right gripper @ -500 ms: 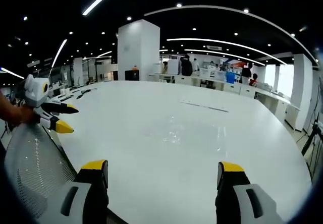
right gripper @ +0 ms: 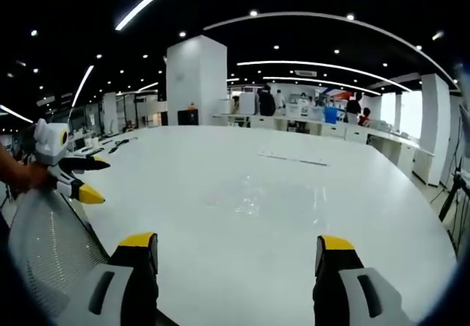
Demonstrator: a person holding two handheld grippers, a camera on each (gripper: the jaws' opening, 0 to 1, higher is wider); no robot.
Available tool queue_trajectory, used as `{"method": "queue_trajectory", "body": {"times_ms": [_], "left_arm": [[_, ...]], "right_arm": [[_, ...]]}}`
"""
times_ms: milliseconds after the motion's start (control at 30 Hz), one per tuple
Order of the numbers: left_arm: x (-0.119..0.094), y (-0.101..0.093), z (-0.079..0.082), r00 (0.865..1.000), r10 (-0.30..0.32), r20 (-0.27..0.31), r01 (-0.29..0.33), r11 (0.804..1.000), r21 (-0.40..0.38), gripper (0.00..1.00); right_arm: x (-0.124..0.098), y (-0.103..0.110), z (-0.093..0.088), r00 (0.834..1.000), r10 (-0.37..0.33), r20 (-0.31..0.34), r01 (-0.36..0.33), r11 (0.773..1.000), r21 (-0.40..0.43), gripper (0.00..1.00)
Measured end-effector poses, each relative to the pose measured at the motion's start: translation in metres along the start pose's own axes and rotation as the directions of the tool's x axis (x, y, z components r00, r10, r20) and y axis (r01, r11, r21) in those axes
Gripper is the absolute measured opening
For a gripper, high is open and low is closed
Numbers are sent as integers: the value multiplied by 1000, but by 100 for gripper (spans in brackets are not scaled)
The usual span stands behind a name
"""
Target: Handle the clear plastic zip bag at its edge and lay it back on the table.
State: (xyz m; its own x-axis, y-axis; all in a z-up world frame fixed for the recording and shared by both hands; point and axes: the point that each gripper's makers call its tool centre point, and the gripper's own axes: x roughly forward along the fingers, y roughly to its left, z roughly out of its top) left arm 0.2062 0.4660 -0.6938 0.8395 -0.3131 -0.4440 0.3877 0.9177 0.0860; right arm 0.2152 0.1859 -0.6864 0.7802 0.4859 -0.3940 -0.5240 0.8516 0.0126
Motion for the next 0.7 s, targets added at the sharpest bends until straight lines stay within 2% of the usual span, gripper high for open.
{"method": "queue_trajectory", "body": {"times_ms": [167, 400, 633, 700], "left_arm": [[2, 0, -4, 1000, -4, -20, 3, 1000, -21, 95], [3, -4, -10, 999, -24, -45, 23, 999, -28, 89], [3, -4, -12, 998, -18, -57, 17, 1000, -22, 92], [3, -5, -9, 999, -25, -40, 25, 1000, -5, 92]], "right_arm": [[0, 2, 1, 1000, -1, 1, 1, 1000, 1, 89], [-2, 1, 4, 1000, -8, 13, 7, 1000, 13, 91], [-3, 1, 8, 999, -6, 34, 5, 1000, 29, 93], [-3, 1, 9, 999, -11, 37, 10, 1000, 26, 93]]}}
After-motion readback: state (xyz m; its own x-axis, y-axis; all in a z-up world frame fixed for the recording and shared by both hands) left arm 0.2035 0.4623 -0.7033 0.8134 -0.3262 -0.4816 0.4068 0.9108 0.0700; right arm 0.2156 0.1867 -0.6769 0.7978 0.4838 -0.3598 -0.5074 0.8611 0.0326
